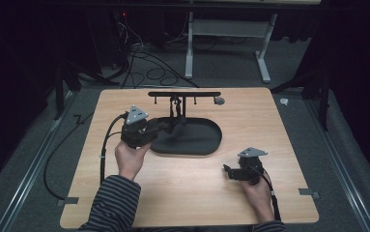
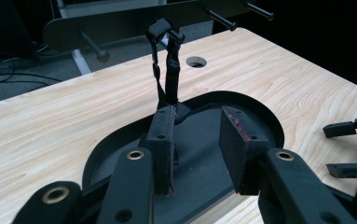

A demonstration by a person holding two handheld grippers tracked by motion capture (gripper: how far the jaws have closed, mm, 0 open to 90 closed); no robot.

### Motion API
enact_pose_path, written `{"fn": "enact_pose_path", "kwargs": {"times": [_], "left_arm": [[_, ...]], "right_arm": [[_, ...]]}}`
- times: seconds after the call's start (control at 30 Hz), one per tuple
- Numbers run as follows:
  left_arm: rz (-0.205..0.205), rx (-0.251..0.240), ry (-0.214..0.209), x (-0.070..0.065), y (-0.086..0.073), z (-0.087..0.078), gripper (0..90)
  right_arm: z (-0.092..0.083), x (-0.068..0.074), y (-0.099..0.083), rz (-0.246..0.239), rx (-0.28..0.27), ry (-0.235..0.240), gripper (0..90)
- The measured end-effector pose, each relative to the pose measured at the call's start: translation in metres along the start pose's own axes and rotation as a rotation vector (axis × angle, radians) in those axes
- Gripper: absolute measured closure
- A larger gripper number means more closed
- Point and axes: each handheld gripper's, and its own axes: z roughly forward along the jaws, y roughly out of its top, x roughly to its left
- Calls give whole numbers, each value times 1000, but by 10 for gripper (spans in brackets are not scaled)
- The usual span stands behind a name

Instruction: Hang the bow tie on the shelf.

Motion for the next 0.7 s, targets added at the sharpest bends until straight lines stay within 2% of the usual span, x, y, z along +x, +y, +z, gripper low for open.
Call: {"fn": "enact_pose_path", "kwargs": {"times": [0.4,0.5,0.7], "left_arm": [[-13,-16,-5,0,-9,-11,641],[-26,-24,-7,2,-12,-15,641],[-28,-15,-4,1,-20,-21,642]], "right_arm": [[0,0,0,2,1,0,204],[0,0,0,0,0,0,205],[0,0,0,3,1,0,204]]}}
